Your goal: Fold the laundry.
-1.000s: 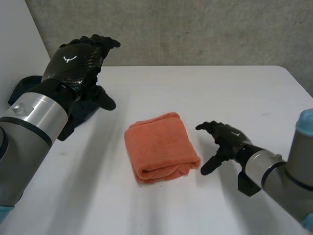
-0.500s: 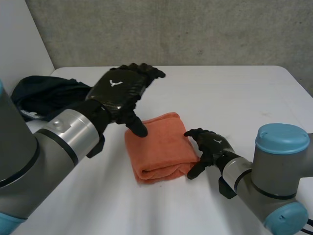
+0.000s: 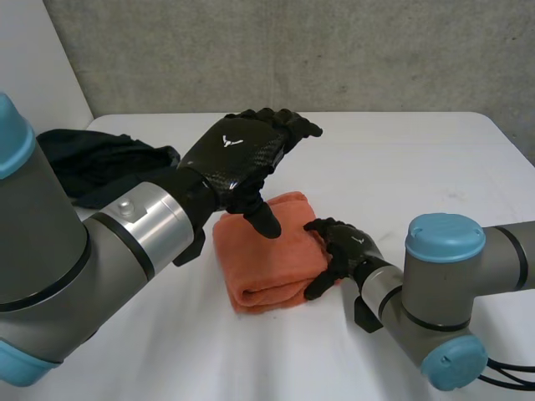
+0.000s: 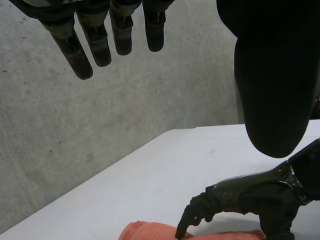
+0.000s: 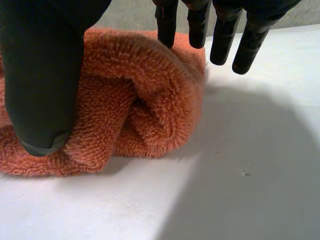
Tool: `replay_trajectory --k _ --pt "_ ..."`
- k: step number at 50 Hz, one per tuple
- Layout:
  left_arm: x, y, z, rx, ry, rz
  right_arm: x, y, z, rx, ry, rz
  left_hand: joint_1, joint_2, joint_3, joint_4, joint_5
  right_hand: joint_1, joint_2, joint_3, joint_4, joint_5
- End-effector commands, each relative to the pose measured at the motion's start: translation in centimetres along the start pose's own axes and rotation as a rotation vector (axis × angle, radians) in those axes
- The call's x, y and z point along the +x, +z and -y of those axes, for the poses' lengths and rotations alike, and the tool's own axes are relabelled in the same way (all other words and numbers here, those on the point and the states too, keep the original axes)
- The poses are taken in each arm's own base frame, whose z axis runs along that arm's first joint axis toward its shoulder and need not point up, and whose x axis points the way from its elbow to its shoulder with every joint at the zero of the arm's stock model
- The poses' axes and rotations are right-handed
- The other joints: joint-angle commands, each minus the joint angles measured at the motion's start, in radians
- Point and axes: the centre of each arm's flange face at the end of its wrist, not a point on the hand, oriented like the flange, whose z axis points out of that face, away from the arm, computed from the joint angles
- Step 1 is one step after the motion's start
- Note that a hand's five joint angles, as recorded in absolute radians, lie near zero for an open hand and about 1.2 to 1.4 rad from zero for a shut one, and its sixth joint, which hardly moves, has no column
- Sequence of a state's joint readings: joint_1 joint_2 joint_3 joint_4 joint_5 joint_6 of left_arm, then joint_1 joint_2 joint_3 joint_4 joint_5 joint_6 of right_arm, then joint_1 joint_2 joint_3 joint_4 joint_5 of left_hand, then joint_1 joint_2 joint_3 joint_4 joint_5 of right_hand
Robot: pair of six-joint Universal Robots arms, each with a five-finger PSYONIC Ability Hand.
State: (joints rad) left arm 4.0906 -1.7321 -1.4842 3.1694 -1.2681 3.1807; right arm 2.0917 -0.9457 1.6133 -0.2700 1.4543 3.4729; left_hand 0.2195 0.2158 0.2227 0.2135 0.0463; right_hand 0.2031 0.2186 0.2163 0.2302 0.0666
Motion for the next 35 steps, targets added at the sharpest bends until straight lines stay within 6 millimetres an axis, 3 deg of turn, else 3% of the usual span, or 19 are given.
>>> replay_trajectory --k 1,4,7,8,11,22,31,35 --pt "-0.1 0.2 -0.3 -0.008 -0.003 0.001 0.1 1.1 -0.4 -0.003 -0.004 0.001 -0.006 -0.002 -0.009 0.000 -0.007 0.149 0.133 0.136 0.122 0.111" --pt "-0.2 0.3 -0.3 -0.008 -0.003 0.002 0.0 1.5 -0.5 -0.003 -0.007 0.007 -0.006 -0.002 -0.009 0.000 -0.007 0.269 0.254 0.256 0.242 0.231" --pt "-0.1 0.4 -0.4 -0.009 -0.004 0.001 -0.1 1.8 -0.3 0.005 -0.008 0.012 -0.006 -0.002 -0.009 0.000 -0.007 0.541 0.526 0.528 0.514 0.503" --pt "-0.1 0.4 -0.4 -0.011 -0.004 0.001 -0.1 2.0 -0.2 0.011 -0.012 0.014 -0.006 -0.002 -0.009 0.000 -0.007 0.845 0.829 0.832 0.818 0.807" --pt "-0.2 0.5 -0.6 -0.017 -0.006 0.002 -0.2 2.2 0.5 0.036 -0.023 0.017 -0.006 -0.002 -0.009 0.000 -0.007 1.193 1.177 1.179 1.165 1.155" --pt "-0.3 0.7 -0.6 -0.015 -0.006 0.005 -0.5 4.4 5.9 0.186 -0.108 0.042 -0.006 -0.002 -0.009 0.000 -0.007 1.193 1.178 1.180 1.166 1.155" --pt "-0.5 1.1 -0.9 -0.023 -0.009 0.009 3.9 8.4 9.2 0.239 -0.258 -0.004 -0.006 -0.002 -0.009 0.000 -0.007 1.193 1.178 1.180 1.166 1.155" --pt "-0.7 1.3 -1.5 -0.038 -0.014 0.029 7.2 10.5 11.1 0.271 -0.299 -0.046 -0.006 -0.002 -0.009 0.000 -0.007 1.193 1.178 1.180 1.166 1.155"
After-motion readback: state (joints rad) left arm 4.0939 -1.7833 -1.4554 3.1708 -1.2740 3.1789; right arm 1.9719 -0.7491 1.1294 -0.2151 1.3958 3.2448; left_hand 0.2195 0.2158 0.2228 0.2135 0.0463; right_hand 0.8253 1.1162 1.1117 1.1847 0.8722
